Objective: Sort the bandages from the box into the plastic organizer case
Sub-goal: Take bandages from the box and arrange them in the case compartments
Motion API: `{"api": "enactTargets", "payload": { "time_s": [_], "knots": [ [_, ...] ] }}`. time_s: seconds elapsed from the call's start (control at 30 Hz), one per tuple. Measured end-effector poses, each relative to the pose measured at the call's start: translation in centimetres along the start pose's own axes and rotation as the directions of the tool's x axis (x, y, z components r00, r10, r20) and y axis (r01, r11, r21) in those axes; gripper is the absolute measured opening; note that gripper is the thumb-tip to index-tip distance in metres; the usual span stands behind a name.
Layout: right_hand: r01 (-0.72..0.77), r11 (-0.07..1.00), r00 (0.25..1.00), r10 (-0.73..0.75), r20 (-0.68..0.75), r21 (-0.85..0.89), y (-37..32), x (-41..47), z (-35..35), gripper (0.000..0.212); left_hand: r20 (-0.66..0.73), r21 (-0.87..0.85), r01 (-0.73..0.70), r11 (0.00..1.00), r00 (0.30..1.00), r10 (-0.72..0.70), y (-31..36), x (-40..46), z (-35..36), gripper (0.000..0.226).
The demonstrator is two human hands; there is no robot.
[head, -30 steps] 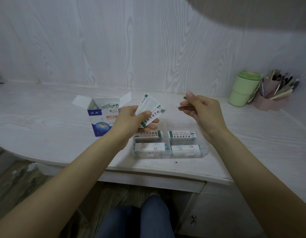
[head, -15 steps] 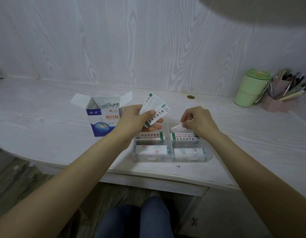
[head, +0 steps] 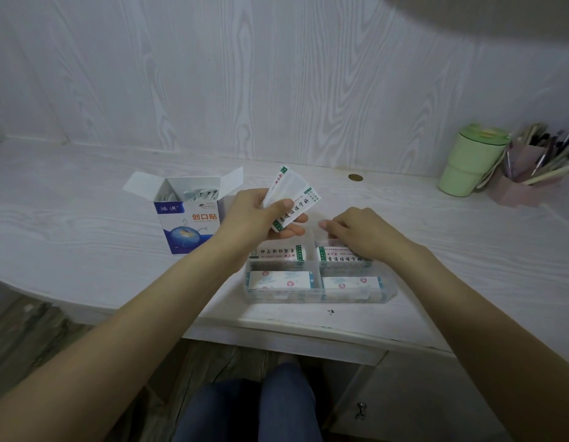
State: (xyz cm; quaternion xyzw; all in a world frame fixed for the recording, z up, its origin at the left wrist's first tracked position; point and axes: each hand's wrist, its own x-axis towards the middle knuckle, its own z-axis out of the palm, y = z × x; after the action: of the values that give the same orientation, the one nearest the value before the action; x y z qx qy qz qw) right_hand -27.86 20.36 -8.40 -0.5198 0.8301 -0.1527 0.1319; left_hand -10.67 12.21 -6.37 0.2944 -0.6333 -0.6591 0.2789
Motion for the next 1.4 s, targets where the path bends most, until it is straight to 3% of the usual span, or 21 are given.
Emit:
{"api": "enactTargets", "payload": {
  "time_s": [0.33, 0.4, 0.47, 0.57, 0.63, 0.77, 0.9, 1.0, 1.17, 1.4],
  "knots": [
    [-0.023, 0.999, 0.998, 0.024, 0.054, -0.031, -1.3, -0.7, -0.2, 0.062, 0.006, -0.004, -0.007, 1.000, 1.000, 0.007, 0.2, -0.4, 0.3, 0.017],
    [-0.029, 0.997, 0.999, 0.027, 0.020, 0.072, -1.0, -0.9, -0.6, 0.058, 0.009, -0.003, -0.015, 1.000, 1.000, 0.015, 0.4, -0.4, 0.3, 0.017],
    [0.015, 0.953, 0.998, 0.006, -0.067, 0.303, -0.7, -1.3, -1.3, 0.040, 0.004, -0.009, -0.011, 1.000, 1.000, 0.011, 0.5, -0.4, 0.4, 0.017],
    [0.088, 0.692, 0.994, -0.019, -0.105, 0.716, -0.8, -2.0, -2.2, 0.020, 0.027, -0.016, 0.018, 1.000, 0.999, -0.018, 0.4, -0.4, 0.5, 0.020],
    [0.136, 0.607, 0.989, -0.032, -0.147, 0.783, -0.9, -2.1, -2.0, 0.014, 0.086, 0.010, 0.032, 0.999, 0.996, -0.033, 0.4, -0.5, 0.8, 0.023],
    [0.183, 0.643, 0.964, 0.032, -0.265, 0.743, -0.4, -1.9, -1.9, 0.011, 0.087, 0.000, 0.009, 1.000, 0.996, -0.009, 0.6, -0.5, 1.5, 0.020],
    [0.056, 0.692, 0.908, 0.264, -0.325, 0.719, 1.1, -1.4, -1.9, 0.008, -0.011, -0.023, -0.048, 0.999, 0.999, 0.048, 0.9, 0.0, 1.1, 0.013],
    [-0.045, 0.768, 0.869, 0.345, -0.354, 0.638, 2.0, -0.9, -1.4, 0.011, -0.029, 0.011, -0.060, 0.998, 0.998, 0.060, 1.0, 0.3, 1.0, 0.017],
    [-0.206, 0.932, 0.888, 0.306, -0.344, 0.297, 1.7, -0.4, -0.5, 0.012, -0.032, 0.021, -0.054, 0.998, 0.998, 0.055, 0.9, 0.5, 1.1, 0.022],
    [-0.251, 0.968, 0.923, 0.244, -0.296, 0.016, 0.6, -0.7, -0.6, 0.007, -0.028, 0.018, -0.043, 0.999, 0.999, 0.043, 0.7, 0.3, 1.2, 0.021]
  ]
}}
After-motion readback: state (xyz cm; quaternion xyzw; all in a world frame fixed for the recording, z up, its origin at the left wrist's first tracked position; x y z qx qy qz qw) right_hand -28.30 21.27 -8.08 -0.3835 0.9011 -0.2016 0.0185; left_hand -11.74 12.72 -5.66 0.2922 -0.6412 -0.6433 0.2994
